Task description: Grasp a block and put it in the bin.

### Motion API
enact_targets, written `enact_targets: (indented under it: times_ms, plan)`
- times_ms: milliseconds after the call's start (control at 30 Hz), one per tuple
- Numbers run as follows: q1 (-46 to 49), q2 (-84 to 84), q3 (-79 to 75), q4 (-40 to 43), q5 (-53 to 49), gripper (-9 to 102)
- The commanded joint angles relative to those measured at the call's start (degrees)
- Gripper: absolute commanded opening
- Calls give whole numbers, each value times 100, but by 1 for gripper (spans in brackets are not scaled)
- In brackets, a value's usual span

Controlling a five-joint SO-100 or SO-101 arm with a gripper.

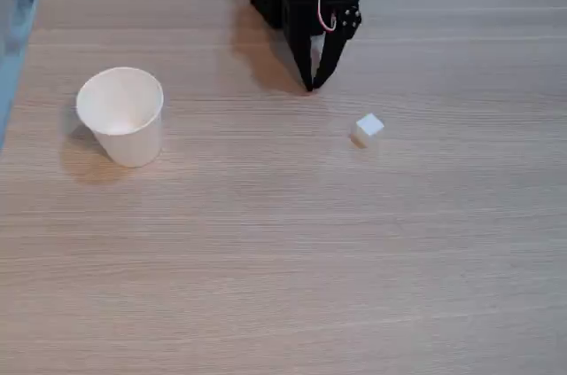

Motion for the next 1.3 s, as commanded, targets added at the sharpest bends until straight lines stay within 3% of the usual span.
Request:
enact_targets:
  times_ms: [0,267,700,1267]
  plan:
    - [26,-18,26,70,-70,0]
    - [-44,-1099,-791,79,9,0]
    - [-396,-3850,-2426,-1037,659,0]
    - [-940,-4957,-2909,-1063,1072,11]
